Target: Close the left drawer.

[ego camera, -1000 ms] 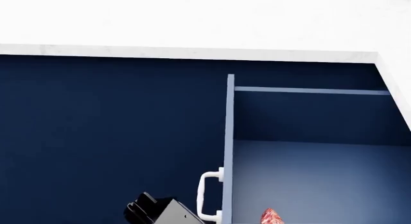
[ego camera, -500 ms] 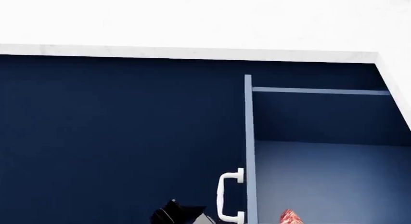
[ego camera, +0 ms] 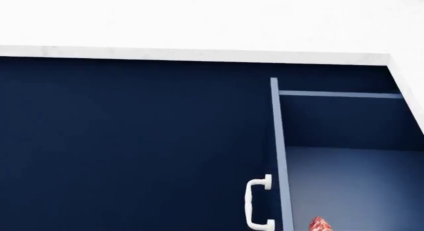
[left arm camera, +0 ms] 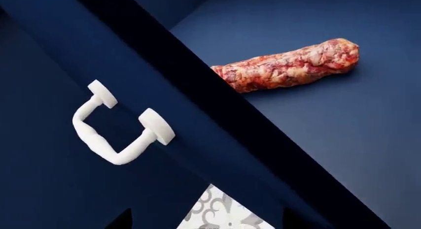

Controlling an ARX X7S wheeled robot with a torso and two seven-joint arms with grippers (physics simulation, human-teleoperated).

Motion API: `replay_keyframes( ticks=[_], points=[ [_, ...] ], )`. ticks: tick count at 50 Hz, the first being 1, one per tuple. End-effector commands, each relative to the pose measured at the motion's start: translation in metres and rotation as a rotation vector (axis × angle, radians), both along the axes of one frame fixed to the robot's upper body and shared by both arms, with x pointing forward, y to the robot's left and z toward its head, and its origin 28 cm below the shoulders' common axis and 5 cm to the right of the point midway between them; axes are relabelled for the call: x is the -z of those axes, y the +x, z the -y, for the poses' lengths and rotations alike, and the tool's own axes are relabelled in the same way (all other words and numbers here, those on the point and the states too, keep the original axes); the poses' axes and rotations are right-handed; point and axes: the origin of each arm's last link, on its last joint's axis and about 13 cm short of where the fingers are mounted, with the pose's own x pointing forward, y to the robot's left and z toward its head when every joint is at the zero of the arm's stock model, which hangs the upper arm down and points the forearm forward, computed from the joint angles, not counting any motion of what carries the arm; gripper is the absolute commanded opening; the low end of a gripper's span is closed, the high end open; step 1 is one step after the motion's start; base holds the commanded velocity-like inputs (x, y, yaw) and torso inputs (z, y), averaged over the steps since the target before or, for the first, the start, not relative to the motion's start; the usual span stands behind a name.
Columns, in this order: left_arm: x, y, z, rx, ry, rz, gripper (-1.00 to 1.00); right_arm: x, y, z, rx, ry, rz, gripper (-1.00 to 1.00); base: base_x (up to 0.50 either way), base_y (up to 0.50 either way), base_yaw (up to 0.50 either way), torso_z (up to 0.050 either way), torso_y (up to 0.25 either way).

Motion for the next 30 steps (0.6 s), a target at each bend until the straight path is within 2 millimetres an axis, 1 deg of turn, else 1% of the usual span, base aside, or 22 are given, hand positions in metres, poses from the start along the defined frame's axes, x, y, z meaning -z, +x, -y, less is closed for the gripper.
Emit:
replay_keyframes(
  ticks=[1, 5, 7, 9, 13, 15, 21, 30],
  points=[
    [0.009, -0.032, 0.012, 0.133, 0.010, -0.033, 1.00, 0.000, 0.000, 0.000, -0.001, 0.000, 0.001, 1.00, 0.00, 0.00, 0.00, 0.000, 0.000],
    [0.008, -0.036, 0.014, 0.144, 0.010, -0.034, 1.00, 0.000, 0.000, 0.000, -0.004, 0.000, 0.003, 1.00, 0.00, 0.00, 0.00, 0.000, 0.000],
    [0.007, -0.035, 0.015, 0.146, 0.008, -0.031, 1.00, 0.000, 0.000, 0.000, -0.006, 0.001, 0.005, 1.00, 0.00, 0.00, 0.00, 0.000, 0.000],
    [0.003, -0.030, 0.015, 0.136, 0.004, -0.024, 1.00, 0.000, 0.000, 0.000, -0.006, 0.001, 0.005, 1.00, 0.00, 0.00, 0.00, 0.000, 0.000],
    [0.007, -0.029, 0.016, 0.134, 0.008, -0.028, 1.00, 0.000, 0.000, 0.000, -0.002, 0.001, 0.005, 1.00, 0.00, 0.00, 0.00, 0.000, 0.000],
    [0.007, -0.024, 0.015, 0.125, 0.011, -0.029, 1.00, 0.000, 0.000, 0.000, 0.001, 0.002, 0.006, 1.00, 0.00, 0.00, 0.00, 0.000, 0.000],
    [-0.003, -0.013, 0.019, 0.126, 0.006, -0.004, 1.00, 0.000, 0.000, 0.000, 0.001, 0.002, 0.002, 1.00, 0.00, 0.00, 0.00, 0.000, 0.000],
    [-0.016, 0.001, 0.019, 0.134, 0.020, 0.044, 1.00, 0.000, 0.000, 0.000, 0.001, -0.001, -0.004, 1.00, 0.00, 0.00, 0.00, 0.000, 0.000]
  ],
)
